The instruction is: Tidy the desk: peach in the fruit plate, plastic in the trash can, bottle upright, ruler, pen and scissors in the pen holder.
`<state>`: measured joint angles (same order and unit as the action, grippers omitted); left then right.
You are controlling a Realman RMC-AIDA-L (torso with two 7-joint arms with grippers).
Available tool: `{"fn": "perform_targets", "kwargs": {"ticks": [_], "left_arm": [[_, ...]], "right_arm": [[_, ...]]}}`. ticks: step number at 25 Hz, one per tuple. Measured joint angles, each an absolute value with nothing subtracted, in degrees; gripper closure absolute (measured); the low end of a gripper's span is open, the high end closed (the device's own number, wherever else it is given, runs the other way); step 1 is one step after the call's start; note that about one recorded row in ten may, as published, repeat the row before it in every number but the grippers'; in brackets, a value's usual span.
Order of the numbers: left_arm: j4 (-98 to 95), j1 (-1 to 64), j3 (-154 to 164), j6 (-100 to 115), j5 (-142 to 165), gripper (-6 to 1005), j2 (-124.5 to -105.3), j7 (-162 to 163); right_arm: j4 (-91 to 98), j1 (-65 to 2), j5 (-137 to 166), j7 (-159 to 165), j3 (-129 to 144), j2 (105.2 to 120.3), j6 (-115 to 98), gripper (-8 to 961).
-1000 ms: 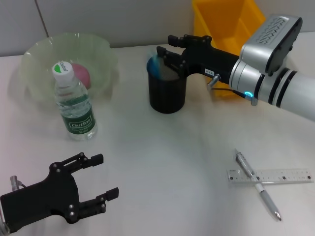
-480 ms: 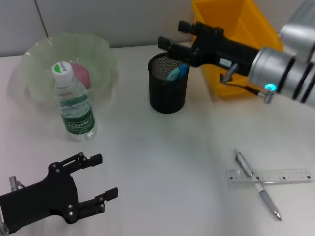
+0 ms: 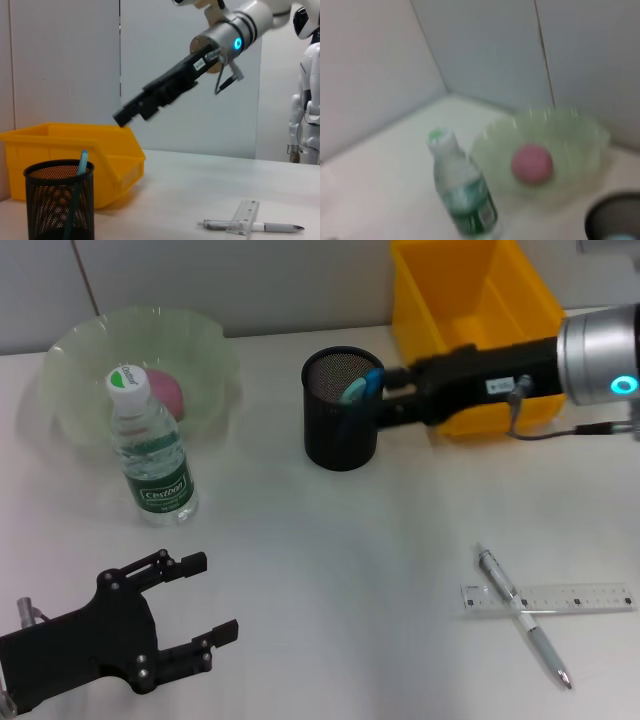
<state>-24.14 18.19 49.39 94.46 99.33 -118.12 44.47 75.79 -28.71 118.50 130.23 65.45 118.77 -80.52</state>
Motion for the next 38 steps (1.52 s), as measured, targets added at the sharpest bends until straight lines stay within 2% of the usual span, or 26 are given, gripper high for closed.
{"fn": "perform_targets", "kwargs": {"ticks": [3,5,11,22,28,30,38], "left_arm": [[-24.17,18.20,49.39,94.47,99.31,214,-118.12,44.47],[-24.20,18.24,49.39,94.46,99.31,214,-118.12,44.51],[-24.57,18.37,49.24,94.50,99.22,214,-118.04,45.91],[-25.31,17.83,48.59,95.19,99.21,215,-118.08,48.02],[-25.06,17.56,47.97,95.19,99.23,215,-118.11,48.08],[-24.99,17.43,47.92,95.19,99.23,215,-118.13,48.08],[-24.96,17.40,47.90,94.81,99.23,215,-118.13,48.08]], "right_arm": [[77.01,-31.38,123.94,134.71,63.92,118.24,-86.79,189],[76.09,-34.71,127.47,136.19,62.35,117.26,-94.69,188],[76.49,-37.32,132.94,135.85,62.50,116.73,-103.33,187],[80.83,-36.31,143.26,125.59,66.10,118.77,-108.42,184],[80.95,-35.27,145.68,122.63,68.50,118.99,-107.40,182],[81.01,-34.56,149.16,121.64,71.14,119.18,-105.34,145],[78.04,-33.57,151.23,121.56,75.76,119.45,-100.04,163]]}}
